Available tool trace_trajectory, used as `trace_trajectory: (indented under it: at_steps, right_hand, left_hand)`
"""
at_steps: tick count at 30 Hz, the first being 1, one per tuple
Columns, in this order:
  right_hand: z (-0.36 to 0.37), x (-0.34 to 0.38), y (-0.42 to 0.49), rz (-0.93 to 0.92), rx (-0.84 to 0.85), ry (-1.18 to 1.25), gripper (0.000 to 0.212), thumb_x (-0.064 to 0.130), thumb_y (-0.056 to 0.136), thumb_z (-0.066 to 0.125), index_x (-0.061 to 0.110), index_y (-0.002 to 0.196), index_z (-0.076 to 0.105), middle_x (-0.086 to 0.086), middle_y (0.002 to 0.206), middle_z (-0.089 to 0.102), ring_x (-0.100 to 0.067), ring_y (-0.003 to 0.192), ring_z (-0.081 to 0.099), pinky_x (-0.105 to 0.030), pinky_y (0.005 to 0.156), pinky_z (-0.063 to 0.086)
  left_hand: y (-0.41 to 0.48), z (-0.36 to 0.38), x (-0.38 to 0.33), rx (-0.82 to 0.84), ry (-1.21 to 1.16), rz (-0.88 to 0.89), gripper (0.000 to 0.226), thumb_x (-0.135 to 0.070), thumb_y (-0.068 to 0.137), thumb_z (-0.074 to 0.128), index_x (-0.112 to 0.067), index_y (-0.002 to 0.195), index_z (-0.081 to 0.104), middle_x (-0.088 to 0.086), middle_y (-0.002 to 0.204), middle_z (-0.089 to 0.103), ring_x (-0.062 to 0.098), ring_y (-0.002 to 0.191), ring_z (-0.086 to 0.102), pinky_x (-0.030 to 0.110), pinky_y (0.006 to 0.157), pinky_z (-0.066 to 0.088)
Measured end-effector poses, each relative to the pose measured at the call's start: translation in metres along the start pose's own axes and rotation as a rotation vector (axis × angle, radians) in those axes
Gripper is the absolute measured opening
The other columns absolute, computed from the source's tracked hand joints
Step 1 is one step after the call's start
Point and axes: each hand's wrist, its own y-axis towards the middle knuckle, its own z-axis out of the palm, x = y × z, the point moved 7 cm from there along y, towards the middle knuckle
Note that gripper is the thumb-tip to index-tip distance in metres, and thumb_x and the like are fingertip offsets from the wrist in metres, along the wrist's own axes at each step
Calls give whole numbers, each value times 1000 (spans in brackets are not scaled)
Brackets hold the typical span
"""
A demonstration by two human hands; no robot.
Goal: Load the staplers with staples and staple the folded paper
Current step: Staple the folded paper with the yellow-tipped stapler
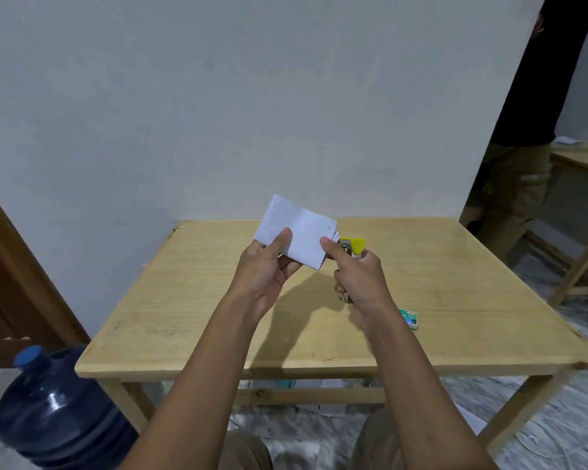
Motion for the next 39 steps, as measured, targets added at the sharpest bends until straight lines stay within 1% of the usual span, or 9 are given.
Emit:
trace_trajectory:
  at_steps: [7,13,17,19,23,28,31,36,39]
  right_hand:
    - [4,-4,0,-34,91,-16,23,32,82,77,22,74,58,11,51,33,-11,44,26,-26,48,29]
    - [1,0,-2,-75,63,-59,22,21,87,74,22,70,60,19,40,45,0,37,38,-21,51,33]
    - [-2,1,1,-87,59,-41,17,22,86,75,20,74,63,18,42,44,-4,39,35,-25,52,33]
    - [0,-2,-1,-68,88,-44,17,26,85,76,20,76,63,18,44,41,-8,42,32,-22,47,31]
    - [4,0,-6,-84,134,-54,14,21,87,74,20,77,65,20,42,49,1,39,45,-12,46,34]
    - [8,3,-9,-118,156,-32,17,15,88,73,19,75,63,20,40,49,3,38,47,-6,43,33]
    - [9,1,-11,-119,184,-78,10,18,88,73,17,80,67,20,44,52,2,40,47,-9,46,34]
    - [-11,8,0,-79,104,-106,26,41,86,73,17,77,71,9,48,37,-8,40,29,-18,41,28]
    - [-22,19,7,-95,94,-156,26,43,85,73,17,79,72,11,49,36,-12,46,27,-19,41,25]
  left_hand:
    - [-1,-3,5,4,-71,30,36,-9,95,61,-5,131,57,13,126,68,22,104,70,32,84,60]
    - [-2,-11,8,-20,-43,-7,33,-19,97,60,-2,126,59,17,123,68,25,104,71,34,85,60]
    - [-3,-14,6,-17,-22,10,32,-18,98,59,-1,125,59,16,123,69,26,100,72,32,85,59]
    - [-2,-14,5,-31,-40,28,35,-16,97,59,1,128,57,17,124,67,25,98,73,31,83,60]
    - [-3,-11,5,-37,-76,33,38,-16,96,61,1,129,56,17,124,67,25,99,73,31,82,60]
    - [-5,-3,12,8,-67,-4,36,-13,94,64,-2,128,58,16,121,69,28,107,70,33,85,59]
    - [-3,-4,14,11,-15,-8,34,-8,93,64,-1,126,60,15,116,72,29,108,69,34,88,58]
    - [-5,-6,13,44,143,-12,26,-8,92,65,-6,118,64,11,112,74,21,97,72,30,80,60]
    - [-9,-3,14,106,209,-26,22,-6,91,66,-9,113,65,7,109,75,20,98,72,33,82,59]
